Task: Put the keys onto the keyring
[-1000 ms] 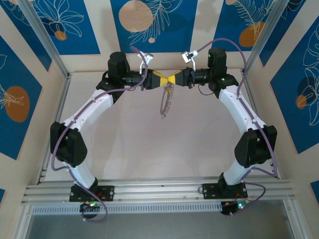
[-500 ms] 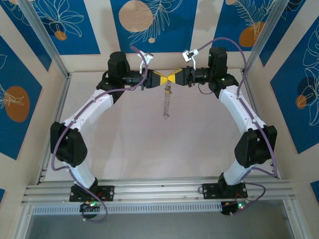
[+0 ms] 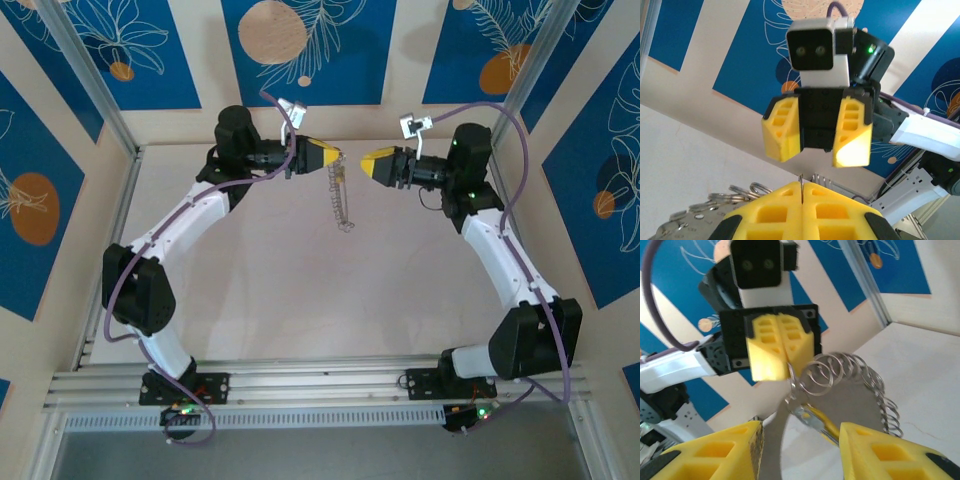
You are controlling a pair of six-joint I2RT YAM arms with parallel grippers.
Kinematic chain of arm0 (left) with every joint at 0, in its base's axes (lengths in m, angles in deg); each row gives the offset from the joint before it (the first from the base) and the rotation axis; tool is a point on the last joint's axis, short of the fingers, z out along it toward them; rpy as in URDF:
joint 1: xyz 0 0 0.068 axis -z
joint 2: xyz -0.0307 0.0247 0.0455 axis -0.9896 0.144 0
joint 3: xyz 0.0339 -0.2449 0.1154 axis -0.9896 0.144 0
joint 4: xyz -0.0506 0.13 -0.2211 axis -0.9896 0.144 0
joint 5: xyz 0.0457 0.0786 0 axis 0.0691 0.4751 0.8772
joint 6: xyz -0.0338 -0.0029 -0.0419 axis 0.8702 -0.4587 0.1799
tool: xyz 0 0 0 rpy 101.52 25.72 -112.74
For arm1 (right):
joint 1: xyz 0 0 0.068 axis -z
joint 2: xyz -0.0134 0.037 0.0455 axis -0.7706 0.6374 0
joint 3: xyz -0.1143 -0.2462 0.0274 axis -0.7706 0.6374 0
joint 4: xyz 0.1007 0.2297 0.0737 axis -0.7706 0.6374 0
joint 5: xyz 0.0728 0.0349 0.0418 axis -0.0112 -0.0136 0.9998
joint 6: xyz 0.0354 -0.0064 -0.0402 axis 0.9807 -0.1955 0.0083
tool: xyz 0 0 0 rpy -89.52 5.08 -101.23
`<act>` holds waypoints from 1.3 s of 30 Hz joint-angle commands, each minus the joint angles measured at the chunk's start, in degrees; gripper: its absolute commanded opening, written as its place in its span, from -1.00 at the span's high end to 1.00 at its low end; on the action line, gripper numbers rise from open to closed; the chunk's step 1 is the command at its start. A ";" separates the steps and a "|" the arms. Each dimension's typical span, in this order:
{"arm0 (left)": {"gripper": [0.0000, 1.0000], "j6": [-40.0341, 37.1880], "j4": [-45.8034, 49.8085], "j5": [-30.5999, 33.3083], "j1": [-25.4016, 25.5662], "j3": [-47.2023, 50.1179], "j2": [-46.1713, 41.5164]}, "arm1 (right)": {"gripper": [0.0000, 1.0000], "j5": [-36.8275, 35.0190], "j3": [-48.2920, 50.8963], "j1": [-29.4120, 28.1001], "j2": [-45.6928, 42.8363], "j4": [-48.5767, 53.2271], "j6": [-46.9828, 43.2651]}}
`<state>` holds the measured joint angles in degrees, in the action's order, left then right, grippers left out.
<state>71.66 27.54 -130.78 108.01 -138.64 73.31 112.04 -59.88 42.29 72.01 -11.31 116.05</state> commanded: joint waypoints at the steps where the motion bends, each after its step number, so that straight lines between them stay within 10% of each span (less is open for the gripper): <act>1: 1.00 2.05 -5.04 -0.84 0.44 0.52 -0.58 | 0.10 -5.31 3.35 -0.09 -1.60 -2.89 1.08; 24: 1.00 7.00 -10.42 -1.64 0.62 0.88 -0.04 | -0.01 -8.26 2.55 -8.94 0.24 -0.06 -6.33; 39: 1.00 6.66 -10.45 -1.29 0.61 1.23 0.37 | 0.33 -9.69 1.11 -9.67 0.81 -1.51 -5.32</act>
<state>78.46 20.11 -131.02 108.11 -137.79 73.33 102.99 -56.62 33.11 72.75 -11.98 111.09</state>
